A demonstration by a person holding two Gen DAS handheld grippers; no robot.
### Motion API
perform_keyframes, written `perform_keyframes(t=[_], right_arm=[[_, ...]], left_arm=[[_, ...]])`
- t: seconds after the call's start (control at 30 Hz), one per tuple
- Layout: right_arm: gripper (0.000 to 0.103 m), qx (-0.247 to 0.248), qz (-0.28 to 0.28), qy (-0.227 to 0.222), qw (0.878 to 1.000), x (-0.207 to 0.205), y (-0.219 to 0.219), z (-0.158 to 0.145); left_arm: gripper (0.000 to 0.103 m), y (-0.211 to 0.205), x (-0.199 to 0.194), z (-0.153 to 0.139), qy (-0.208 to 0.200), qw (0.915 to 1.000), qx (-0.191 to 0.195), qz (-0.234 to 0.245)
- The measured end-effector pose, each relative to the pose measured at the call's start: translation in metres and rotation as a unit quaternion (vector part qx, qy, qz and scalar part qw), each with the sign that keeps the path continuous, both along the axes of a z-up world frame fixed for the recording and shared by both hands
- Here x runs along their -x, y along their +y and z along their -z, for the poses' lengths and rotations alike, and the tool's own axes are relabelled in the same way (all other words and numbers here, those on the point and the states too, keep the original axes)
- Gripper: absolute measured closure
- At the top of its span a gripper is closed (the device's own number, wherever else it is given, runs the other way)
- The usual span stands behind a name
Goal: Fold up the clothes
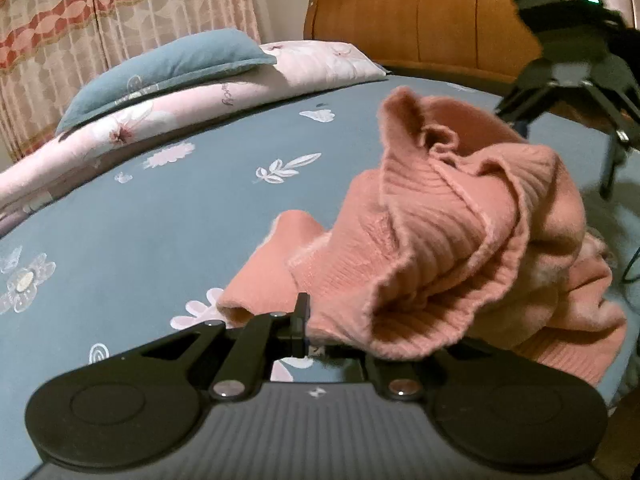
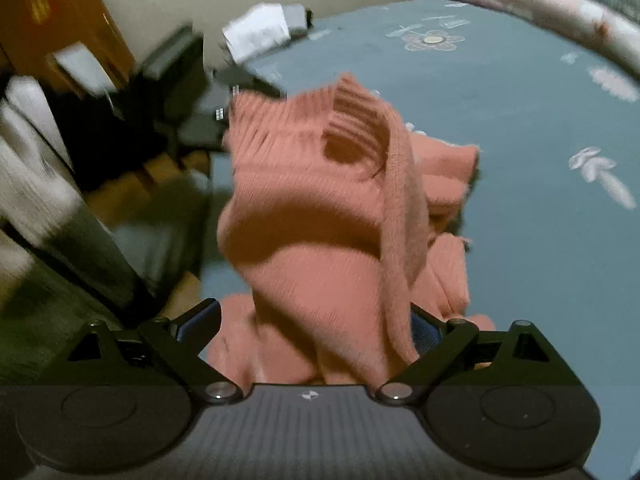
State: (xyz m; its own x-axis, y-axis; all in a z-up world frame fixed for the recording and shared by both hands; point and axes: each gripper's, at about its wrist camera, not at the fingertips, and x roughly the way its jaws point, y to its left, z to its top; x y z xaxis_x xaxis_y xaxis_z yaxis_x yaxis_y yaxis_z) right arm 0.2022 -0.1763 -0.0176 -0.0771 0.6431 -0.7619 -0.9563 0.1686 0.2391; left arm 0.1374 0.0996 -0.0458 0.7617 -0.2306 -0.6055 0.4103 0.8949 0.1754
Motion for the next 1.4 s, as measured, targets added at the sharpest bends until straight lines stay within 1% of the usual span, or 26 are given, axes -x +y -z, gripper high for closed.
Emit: perform_keyframes(t=[0.03, 0.1, 0.13, 0.2, 0.27, 0.33, 0.43, 0.5, 0.57, 0.6, 0.63, 0.7, 0.8, 0.87, 0.9, 1.0, 1.03, 1.1, 1.13, 1.17, 1.3, 1.4], right_arm=[[0.009, 0.001, 0.014, -0.013, 1.000, 0.002, 0.000, 0.000], [0.019, 0.000, 0.042, -0.033, 0.999, 0.003, 0.001, 0.000], [0.020, -0.007, 0.057, -0.031, 0.998, -0.004, 0.001, -0.001], [0.020, -0.032, 0.076, -0.015, 0.996, -0.022, 0.001, -0.004], [0.020, -0.062, 0.089, 0.012, 0.994, -0.044, 0.000, -0.006], [0.026, -0.066, 0.094, 0.028, 0.993, -0.059, 0.004, 0.001], [0.043, -0.054, 0.097, 0.038, 0.993, -0.075, 0.013, 0.016], [0.061, -0.035, 0.099, 0.030, 0.994, -0.074, 0.019, 0.024], [0.066, -0.020, 0.104, 0.019, 0.994, -0.072, 0.024, 0.029], [0.072, -0.018, 0.111, 0.013, 0.994, -0.068, 0.024, 0.027], [0.075, -0.012, 0.120, 0.004, 0.993, -0.064, 0.024, 0.026], [0.076, 0.006, 0.136, -0.010, 0.991, -0.054, 0.023, 0.024], [0.076, 0.025, 0.142, -0.031, 0.989, -0.038, 0.021, 0.025], [0.076, 0.025, 0.160, -0.032, 0.986, -0.034, 0.026, 0.027], [0.076, 0.018, 0.169, -0.025, 0.985, -0.035, 0.026, 0.029], [0.076, -0.010, 0.207, 0.020, 0.978, -0.041, 0.019, 0.038], [0.076, -0.017, 0.217, 0.027, 0.976, -0.042, 0.017, 0.040], [0.080, -0.024, 0.234, 0.025, 0.972, -0.040, 0.014, 0.043], [0.085, -0.025, 0.243, 0.023, 0.970, -0.038, 0.015, 0.042], [0.094, -0.026, 0.248, 0.019, 0.968, -0.036, 0.018, 0.042], [0.096, -0.027, 0.274, 0.011, 0.961, -0.031, 0.022, 0.040], [0.096, -0.024, 0.283, 0.005, 0.959, -0.034, 0.020, 0.035]], left_arm=[[0.099, 0.000, -0.001, 0.000, 0.001, 1.0000, 0.000, 0.000], [0.099, 0.000, -0.002, -0.001, 0.002, 1.0000, -0.002, 0.001], [0.099, -0.001, -0.002, -0.001, 0.002, 1.0000, -0.005, 0.003], [0.099, -0.001, -0.002, -0.002, 0.003, 0.9999, -0.008, 0.006], [0.098, -0.001, -0.002, -0.002, 0.005, 0.9999, -0.012, 0.009], [0.098, -0.001, -0.003, -0.002, 0.007, 0.9998, -0.012, 0.012], [0.098, -0.001, -0.006, 0.000, 0.009, 0.9998, -0.011, 0.014], [0.098, -0.001, -0.007, 0.000, 0.009, 0.9998, -0.011, 0.015], [0.098, -0.001, -0.009, 0.000, 0.012, 0.9998, -0.007, 0.014], [0.098, -0.001, -0.010, 0.000, 0.013, 0.9998, -0.007, 0.014], [0.098, -0.001, -0.011, 0.000, 0.014, 0.9998, -0.009, 0.013], [0.098, -0.003, -0.012, 0.000, 0.014, 0.9997, -0.013, 0.013], [0.097, -0.006, -0.013, 0.001, 0.013, 0.9998, -0.015, 0.010], [0.097, -0.006, -0.013, 0.001, 0.013, 0.9998, -0.013, 0.008], [0.097, -0.006, -0.013, 0.001, 0.013, 0.9998, -0.012, 0.007], [0.096, -0.006, -0.014, 0.000, 0.013, 0.9999, -0.010, 0.005], [0.096, -0.006, -0.014, 0.000, 0.013, 0.9999, -0.009, 0.005], [0.096, -0.006, -0.014, -0.001, 0.012, 0.9999, -0.007, 0.004], [0.096, -0.006, -0.014, -0.001, 0.012, 0.9999, -0.006, 0.003], [0.096, -0.006, -0.014, -0.002, 0.011, 0.9999, -0.006, 0.002], [0.097, -0.007, -0.015, -0.004, 0.002, 1.0000, -0.001, -0.005], [0.099, -0.008, -0.018, -0.010, -0.011, 0.9999, -0.001, -0.012]])
